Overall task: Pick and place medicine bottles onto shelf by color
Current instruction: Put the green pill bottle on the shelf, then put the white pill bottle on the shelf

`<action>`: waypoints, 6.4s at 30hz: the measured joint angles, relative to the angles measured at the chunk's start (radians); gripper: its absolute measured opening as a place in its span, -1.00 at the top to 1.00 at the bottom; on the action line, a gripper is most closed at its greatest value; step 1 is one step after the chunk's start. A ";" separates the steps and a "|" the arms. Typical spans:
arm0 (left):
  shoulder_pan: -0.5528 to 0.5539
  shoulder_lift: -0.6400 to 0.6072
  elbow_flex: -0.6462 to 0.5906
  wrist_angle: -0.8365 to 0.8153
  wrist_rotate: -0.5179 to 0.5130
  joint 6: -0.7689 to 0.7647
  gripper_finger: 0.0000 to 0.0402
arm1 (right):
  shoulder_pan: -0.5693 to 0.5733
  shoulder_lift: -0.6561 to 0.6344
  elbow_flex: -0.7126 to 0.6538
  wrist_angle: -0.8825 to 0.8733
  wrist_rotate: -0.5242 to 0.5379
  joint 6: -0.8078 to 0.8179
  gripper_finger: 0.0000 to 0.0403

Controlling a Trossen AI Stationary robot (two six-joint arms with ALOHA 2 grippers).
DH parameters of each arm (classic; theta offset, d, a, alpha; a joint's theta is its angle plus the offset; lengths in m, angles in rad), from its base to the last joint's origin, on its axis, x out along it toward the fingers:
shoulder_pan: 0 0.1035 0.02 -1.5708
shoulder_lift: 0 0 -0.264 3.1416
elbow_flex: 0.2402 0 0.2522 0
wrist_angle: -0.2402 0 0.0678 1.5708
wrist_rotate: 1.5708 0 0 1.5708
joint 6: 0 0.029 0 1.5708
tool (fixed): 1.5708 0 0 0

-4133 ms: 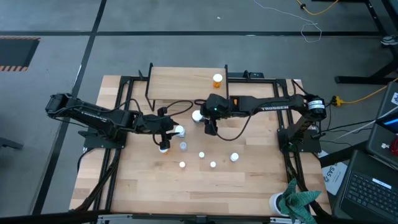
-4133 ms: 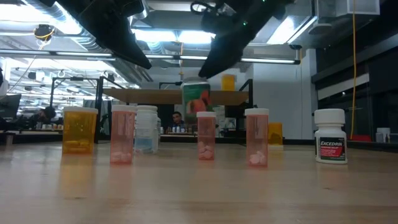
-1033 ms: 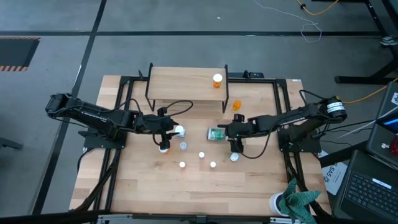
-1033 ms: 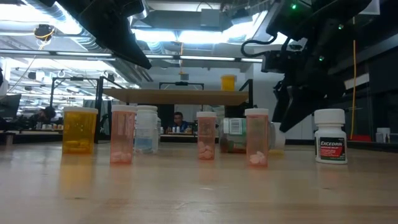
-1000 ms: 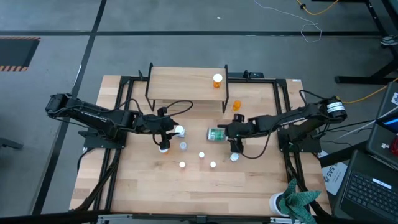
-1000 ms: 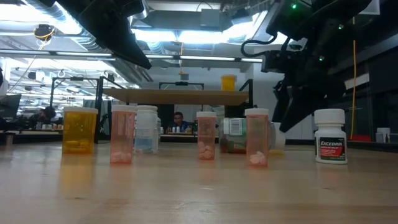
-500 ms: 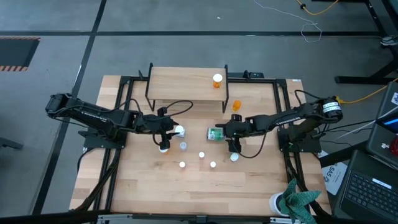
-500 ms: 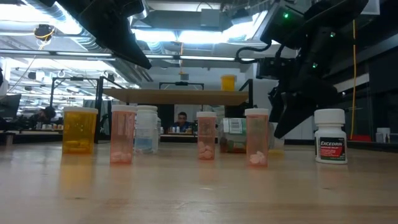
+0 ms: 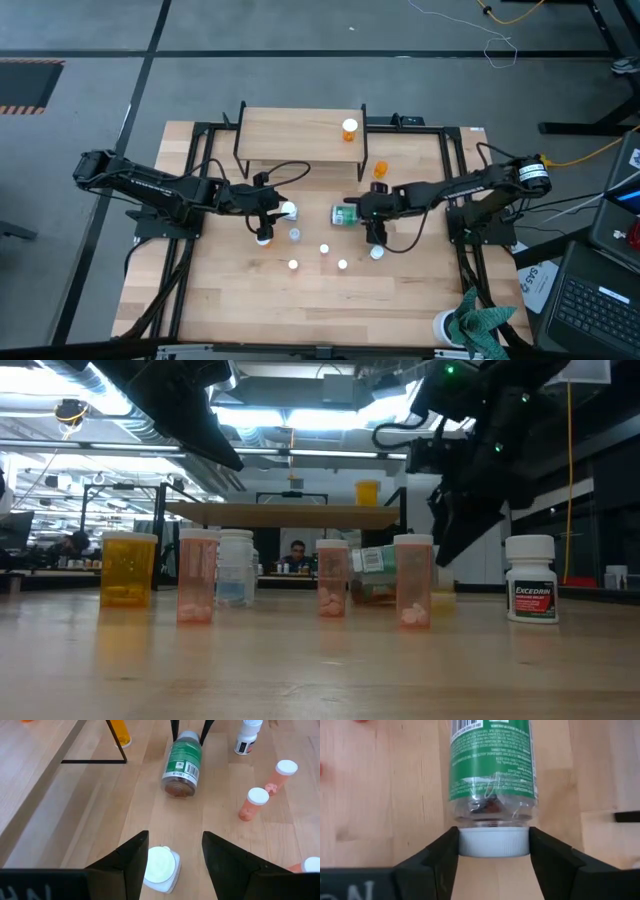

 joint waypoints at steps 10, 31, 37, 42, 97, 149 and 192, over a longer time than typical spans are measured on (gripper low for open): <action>0.000 0.000 0.000 0.000 0.000 0.000 0.10 | -0.016 0.000 0.204 -0.323 -0.029 -0.015 0.25; 0.000 0.000 0.000 0.000 0.000 -0.001 0.10 | -0.027 -0.001 0.156 -0.271 0.000 0.024 0.01; 0.000 0.000 0.000 0.000 0.000 -0.001 0.10 | -0.027 0.000 0.147 -0.226 -0.035 0.037 -0.47; 0.000 0.000 0.000 0.000 0.000 -0.001 0.10 | -0.027 0.012 0.147 -0.225 -0.109 0.052 -0.63; 0.000 0.000 0.001 0.000 0.000 -0.004 0.10 | -0.058 0.218 0.522 -1.140 -0.231 0.167 -0.17; 0.000 0.000 0.000 0.000 0.000 0.000 0.10 | 0.096 0.214 0.173 -1.135 -0.872 0.439 -0.37; 0.000 0.000 0.000 0.000 0.000 -0.004 0.10 | 0.318 0.215 0.440 -0.629 -0.057 0.234 -0.38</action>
